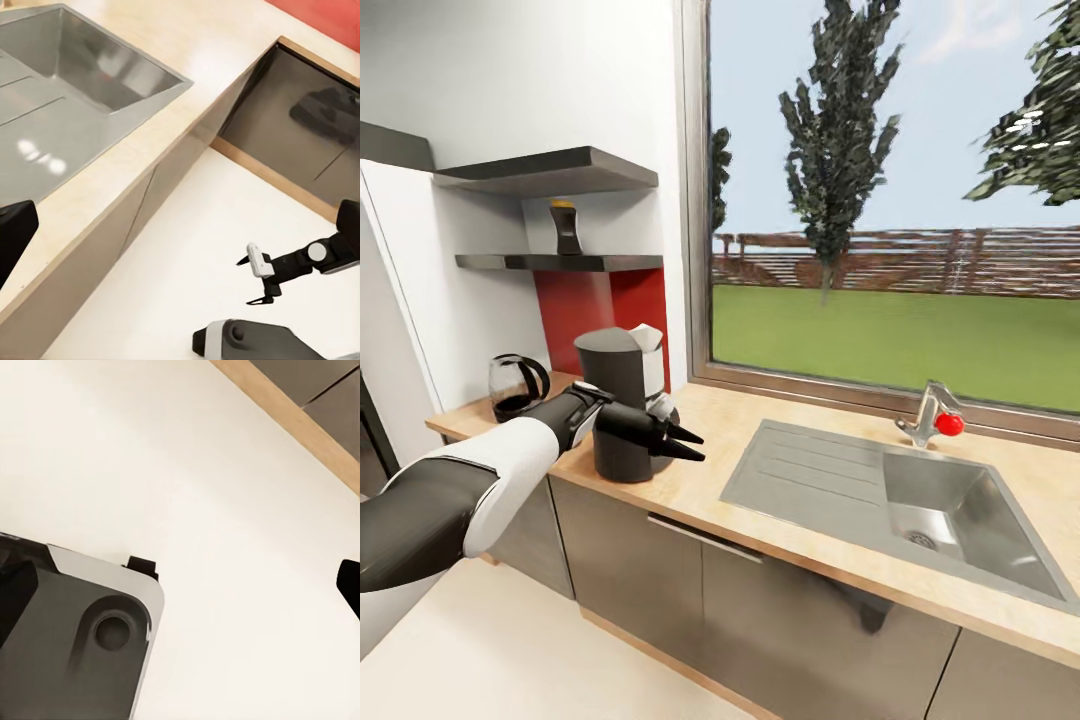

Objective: Set up a coffee station on the kitchen countertop: keep the coffee maker on the countertop, move the bottle of coffee from the kitchen shelf to the counter next to the coffee maker, place a paper coffee filter on top of the coffee maker, put the saucer next to the coffee maker with the coffee cup on the saucer, and place the electric kettle next to the coffee maker.

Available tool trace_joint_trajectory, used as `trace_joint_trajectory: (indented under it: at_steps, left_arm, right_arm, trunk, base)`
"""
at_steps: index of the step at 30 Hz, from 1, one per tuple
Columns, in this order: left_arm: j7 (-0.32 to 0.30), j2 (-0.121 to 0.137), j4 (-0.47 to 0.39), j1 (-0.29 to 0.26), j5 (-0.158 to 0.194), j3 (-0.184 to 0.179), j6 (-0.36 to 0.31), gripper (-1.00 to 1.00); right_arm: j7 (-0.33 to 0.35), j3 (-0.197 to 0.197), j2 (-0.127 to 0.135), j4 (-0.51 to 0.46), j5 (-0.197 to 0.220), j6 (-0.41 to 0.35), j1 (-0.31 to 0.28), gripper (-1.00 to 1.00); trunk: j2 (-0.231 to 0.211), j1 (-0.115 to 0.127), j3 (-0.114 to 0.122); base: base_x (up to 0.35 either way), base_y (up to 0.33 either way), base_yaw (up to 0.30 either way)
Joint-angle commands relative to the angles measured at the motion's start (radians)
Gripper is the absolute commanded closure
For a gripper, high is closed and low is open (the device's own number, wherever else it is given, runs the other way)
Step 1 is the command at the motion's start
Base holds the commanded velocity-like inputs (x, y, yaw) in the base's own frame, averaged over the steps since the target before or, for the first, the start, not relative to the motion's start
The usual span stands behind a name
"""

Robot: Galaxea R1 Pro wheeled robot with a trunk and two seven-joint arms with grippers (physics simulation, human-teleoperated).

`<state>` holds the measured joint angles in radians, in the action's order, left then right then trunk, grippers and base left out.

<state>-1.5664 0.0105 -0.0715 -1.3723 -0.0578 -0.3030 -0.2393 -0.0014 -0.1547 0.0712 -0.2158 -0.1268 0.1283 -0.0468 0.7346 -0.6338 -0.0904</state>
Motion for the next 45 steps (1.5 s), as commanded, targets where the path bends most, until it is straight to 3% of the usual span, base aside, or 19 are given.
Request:
trace_joint_trajectory:
  at_steps: [1, 18, 32, 36, 39, 40, 42, 43, 45]
  left_arm:
    - [-0.004, 0.0, 0.008, -0.001, -0.006, 0.002, -0.009, -1.0]
    - [-0.004, 0.0, 0.04, -0.001, -0.007, 0.002, 0.06, -1.0]
    - [-0.004, 0.0, 0.041, 0.026, -0.007, 0.002, 0.076, -1.0]
    - [-0.004, 0.001, 0.042, 0.033, -0.007, 0.002, 0.114, -1.0]
    - [-0.004, 0.004, 0.042, 0.061, -0.007, 0.002, 0.129, -1.0]
    - [-0.004, 0.031, 0.042, 0.152, -0.006, 0.003, 0.139, -1.0]
    - [-0.004, 0.053, 0.042, 0.218, -0.003, 0.003, 0.141, -1.0]
    - [-0.004, 0.076, 0.042, 0.322, -0.002, 0.004, 0.154, -1.0]
    - [-0.004, 0.102, 0.042, 0.402, -0.001, 0.004, 0.183, -1.0]
  right_arm:
    - [0.0, 0.0, 0.001, 0.0, -0.01, 0.002, -0.001, -1.0]
    - [0.0, 0.001, 0.001, 0.0, -0.01, 0.002, -0.001, -1.0]
    - [0.0, 0.001, 0.001, 0.0, -0.01, 0.002, -0.001, -1.0]
    - [0.0, 0.001, 0.001, 0.0, -0.01, 0.002, -0.001, -1.0]
    - [0.0, 0.001, 0.001, 0.0, -0.01, 0.002, -0.001, -1.0]
    - [0.0, 0.001, 0.001, 0.0, -0.01, 0.002, -0.001, -1.0]
    - [0.0, 0.0, 0.001, 0.0, -0.01, 0.002, -0.001, -1.0]
    - [0.0, 0.0, 0.001, 0.0, -0.01, 0.002, -0.001, -1.0]
    - [0.0, 0.001, 0.001, 0.0, -0.01, 0.002, -0.001, -1.0]
  trunk:
    - [0.001, 0.0, -0.002]
    - [0.001, 0.0, -0.002]
    - [0.099, -0.054, -0.046]
    - [0.099, -0.054, -0.046]
    - [0.099, -0.054, -0.046]
    - [0.099, -0.054, -0.046]
    - [0.099, -0.054, -0.046]
    - [0.099, -0.054, -0.046]
    - [0.099, -0.054, -0.046]
  base:
    - [-0.006, 0.0, 0.0]
    - [0.0, 0.0, 0.0]
    - [0.0, 0.0, 0.0]
    - [0.0, 0.0, 0.0]
    - [0.0, 0.0, 0.0]
    - [0.0, 0.0, 0.0]
    - [0.0, 0.0, 0.0]
    - [0.0, 0.0, 0.0]
    - [0.0, 0.0, 0.0]
